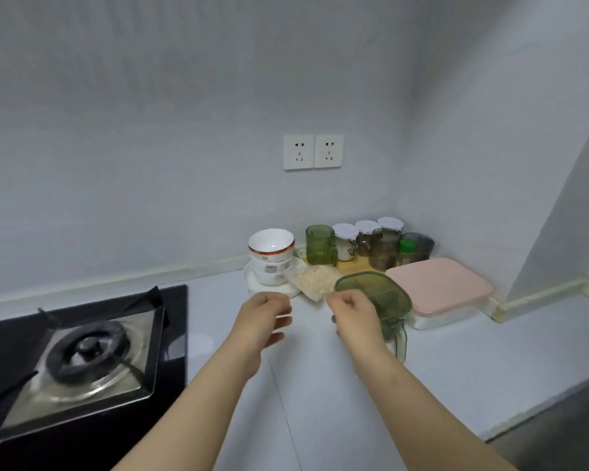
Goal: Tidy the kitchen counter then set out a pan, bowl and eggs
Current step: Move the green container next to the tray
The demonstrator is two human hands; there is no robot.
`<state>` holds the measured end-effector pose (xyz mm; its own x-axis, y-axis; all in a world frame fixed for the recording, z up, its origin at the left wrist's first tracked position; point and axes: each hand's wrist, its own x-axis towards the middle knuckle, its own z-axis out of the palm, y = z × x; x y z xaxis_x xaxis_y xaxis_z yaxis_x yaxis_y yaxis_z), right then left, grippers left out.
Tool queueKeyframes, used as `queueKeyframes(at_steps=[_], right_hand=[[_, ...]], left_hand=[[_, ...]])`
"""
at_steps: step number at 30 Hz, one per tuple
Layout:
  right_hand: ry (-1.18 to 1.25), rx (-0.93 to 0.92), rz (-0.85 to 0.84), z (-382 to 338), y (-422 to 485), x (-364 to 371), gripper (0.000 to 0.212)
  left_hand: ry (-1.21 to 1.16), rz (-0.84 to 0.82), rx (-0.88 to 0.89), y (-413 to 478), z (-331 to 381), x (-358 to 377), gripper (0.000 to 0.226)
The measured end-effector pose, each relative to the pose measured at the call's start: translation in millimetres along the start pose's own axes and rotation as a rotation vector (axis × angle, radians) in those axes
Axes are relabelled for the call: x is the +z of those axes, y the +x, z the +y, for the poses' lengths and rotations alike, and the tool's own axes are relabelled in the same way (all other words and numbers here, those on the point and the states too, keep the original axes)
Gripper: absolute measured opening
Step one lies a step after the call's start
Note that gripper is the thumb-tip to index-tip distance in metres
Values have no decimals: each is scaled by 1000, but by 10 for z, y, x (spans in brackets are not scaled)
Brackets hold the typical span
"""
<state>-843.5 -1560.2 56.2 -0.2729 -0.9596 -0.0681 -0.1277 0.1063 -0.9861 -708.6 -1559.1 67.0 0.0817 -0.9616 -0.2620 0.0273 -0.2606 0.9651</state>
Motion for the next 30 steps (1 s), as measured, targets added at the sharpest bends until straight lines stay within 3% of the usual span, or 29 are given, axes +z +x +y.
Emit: queueKeyframes(at_steps=[13, 21, 30], right_hand=[[-55, 114, -622, 87, -1941, 1465, 8], [-180, 40, -936, -2, -3363, 3156, 8], [-146, 69, -1130, -287, -5118, 5052, 9]], left_hand=[[-145, 474, -52, -1813, -662, -1851, 9], [-202, 776, -45, -2794, -1011, -3688, 12], [-223, 980, -36, -3850, -1174, -5897, 10]])
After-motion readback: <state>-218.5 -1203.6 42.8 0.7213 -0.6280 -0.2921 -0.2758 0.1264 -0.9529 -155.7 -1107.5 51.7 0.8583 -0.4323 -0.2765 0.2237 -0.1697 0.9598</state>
